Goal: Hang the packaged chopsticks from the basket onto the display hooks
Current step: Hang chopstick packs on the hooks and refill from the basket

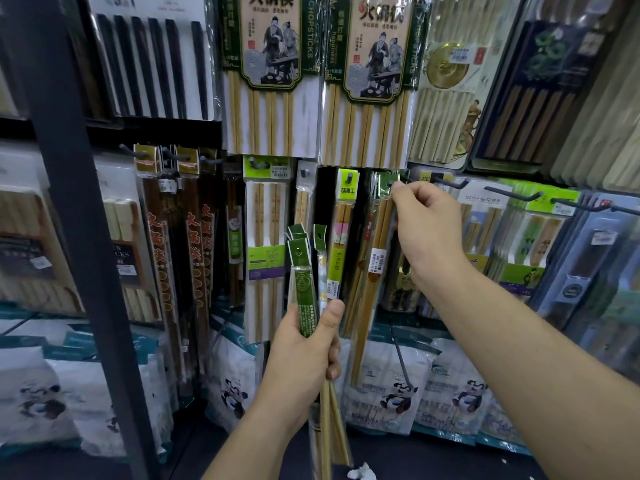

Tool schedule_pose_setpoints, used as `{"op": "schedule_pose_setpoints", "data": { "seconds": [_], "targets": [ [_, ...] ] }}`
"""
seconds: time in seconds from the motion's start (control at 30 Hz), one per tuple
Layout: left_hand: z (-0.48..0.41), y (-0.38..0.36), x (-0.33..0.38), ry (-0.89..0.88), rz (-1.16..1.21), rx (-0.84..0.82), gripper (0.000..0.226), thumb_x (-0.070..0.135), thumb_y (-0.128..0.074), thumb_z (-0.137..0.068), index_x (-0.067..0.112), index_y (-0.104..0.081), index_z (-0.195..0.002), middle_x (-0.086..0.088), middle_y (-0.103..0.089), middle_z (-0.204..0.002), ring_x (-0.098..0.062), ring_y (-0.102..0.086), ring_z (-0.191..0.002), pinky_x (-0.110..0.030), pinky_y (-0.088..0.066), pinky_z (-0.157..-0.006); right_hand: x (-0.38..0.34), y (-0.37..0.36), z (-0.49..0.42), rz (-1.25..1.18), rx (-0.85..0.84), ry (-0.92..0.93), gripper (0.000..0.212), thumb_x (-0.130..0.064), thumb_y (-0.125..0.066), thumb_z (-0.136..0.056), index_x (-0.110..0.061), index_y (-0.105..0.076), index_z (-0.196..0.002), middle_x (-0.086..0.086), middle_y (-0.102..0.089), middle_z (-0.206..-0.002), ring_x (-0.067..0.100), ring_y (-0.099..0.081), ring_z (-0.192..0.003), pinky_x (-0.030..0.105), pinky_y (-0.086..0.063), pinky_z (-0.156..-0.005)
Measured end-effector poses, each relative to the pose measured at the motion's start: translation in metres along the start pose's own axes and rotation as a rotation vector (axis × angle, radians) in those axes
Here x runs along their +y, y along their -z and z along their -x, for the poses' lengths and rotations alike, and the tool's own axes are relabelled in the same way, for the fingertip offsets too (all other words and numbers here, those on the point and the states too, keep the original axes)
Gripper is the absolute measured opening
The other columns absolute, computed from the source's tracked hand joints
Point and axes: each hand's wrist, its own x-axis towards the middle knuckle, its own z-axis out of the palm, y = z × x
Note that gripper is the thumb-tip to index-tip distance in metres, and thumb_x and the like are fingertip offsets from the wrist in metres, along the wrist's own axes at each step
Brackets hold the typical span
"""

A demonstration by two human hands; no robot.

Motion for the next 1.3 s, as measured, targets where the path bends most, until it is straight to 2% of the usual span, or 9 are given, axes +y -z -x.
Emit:
{"op": "schedule_pose_setpoints", "data": {
  "seconds": [0.27,0.43,0.57,0.67,0.8,0.87,1.1,1.2,1.3],
  "targets": [
    [0.001,0.0,-0.001,0.0,-0.012,-0.012,0.043,0.079,-0.081,-0.06,0.041,-0.067,-0.074,0.002,-0.056,-0.066,-0.011,-0.049,-0.054,-0.025,-0.042,-0.046,0.006,-0.003,-0.006,0.131,0.021,0.003,0.043,-0.024,-0.054,-0.102,-0.019,-0.044,-0.061,-0.014,-0.033,-0.043,0.003,-0.032,-0.043,0.016,-0.041,-0.065],
    [0.001,0.0,0.0,0.009,0.045,-0.007,0.054,0.082,-0.076,-0.062,0.032,-0.065,-0.08,0.001,-0.058,-0.069,-0.009,-0.049,-0.053,-0.024,-0.041,-0.045,0.011,-0.003,-0.006,0.238,0.041,0.051,0.042,-0.032,-0.054,-0.102,-0.016,-0.049,-0.064,-0.013,-0.039,-0.047,0.005,-0.039,-0.047,0.022,-0.044,-0.066],
    [0.001,-0.001,0.001,0.035,0.055,0.022,0.043,0.058,-0.069,-0.084,0.018,-0.057,-0.093,-0.002,-0.06,-0.07,-0.011,-0.05,-0.053,-0.025,-0.04,-0.044,0.014,0.004,0.017,0.241,0.058,-0.024,0.036,-0.04,-0.056,-0.101,-0.022,-0.051,-0.07,-0.012,-0.049,-0.058,0.001,-0.048,-0.052,0.026,-0.039,-0.058],
    [0.003,-0.002,0.003,0.031,0.033,-0.004,0.022,0.047,-0.066,-0.094,0.027,-0.066,-0.084,-0.003,-0.062,-0.069,-0.014,-0.055,-0.054,-0.026,-0.045,-0.045,0.016,0.007,0.042,0.215,-0.068,-0.043,0.033,-0.04,-0.058,-0.101,-0.02,-0.06,-0.074,-0.011,-0.056,-0.056,-0.003,-0.049,-0.05,0.026,-0.042,-0.059],
    [0.007,-0.006,0.006,-0.005,0.021,-0.05,0.023,0.054,-0.069,-0.084,0.031,-0.07,-0.079,-0.008,-0.069,-0.072,-0.019,-0.063,-0.059,-0.029,-0.053,-0.049,0.01,0.0,0.061,0.044,-0.341,-0.1,0.022,-0.031,-0.063,-0.099,-0.021,-0.074,-0.083,-0.007,-0.069,-0.072,0.001,-0.061,-0.066,0.013,-0.047,-0.059],
    [0.007,-0.007,0.006,-0.003,0.023,-0.038,0.025,0.057,-0.07,-0.08,0.032,-0.071,-0.083,-0.011,-0.072,-0.075,-0.023,-0.069,-0.063,-0.032,-0.057,-0.053,0.008,-0.001,0.062,0.032,-0.369,-0.078,0.021,-0.024,-0.063,-0.1,-0.02,-0.074,-0.082,-0.009,-0.066,-0.069,0.005,-0.06,-0.066,0.018,-0.05,-0.062],
    [0.002,0.001,-0.001,0.001,-0.096,0.107,0.037,0.068,-0.063,-0.08,0.032,-0.072,-0.084,-0.001,-0.075,-0.082,-0.027,-0.073,-0.078,-0.055,-0.062,-0.076,-0.01,0.006,0.025,-0.041,-0.099,-0.039,0.026,-0.02,-0.06,-0.1,-0.011,-0.067,-0.077,-0.001,-0.054,-0.062,0.011,-0.049,-0.059,0.016,-0.047,-0.054],
    [0.003,0.0,0.002,-0.009,-0.069,0.106,0.034,0.064,-0.063,-0.08,0.033,-0.075,-0.088,0.005,-0.068,-0.074,-0.015,-0.066,-0.068,-0.033,-0.058,-0.06,-0.009,0.004,0.009,-0.024,-0.03,-0.037,0.029,-0.023,-0.06,-0.101,-0.007,-0.065,-0.077,-0.002,-0.048,-0.059,0.011,-0.042,-0.055,0.012,-0.046,-0.053],
    [0.003,-0.001,0.004,-0.009,-0.052,0.092,0.031,0.059,-0.063,-0.082,0.033,-0.077,-0.091,0.005,-0.066,-0.072,-0.011,-0.066,-0.065,-0.025,-0.056,-0.057,-0.005,0.001,0.003,-0.014,-0.004,-0.03,0.031,-0.022,-0.059,-0.101,-0.003,-0.061,-0.076,-0.006,-0.041,-0.053,0.009,-0.037,-0.05,0.006,-0.046,-0.054]
  ]
}}
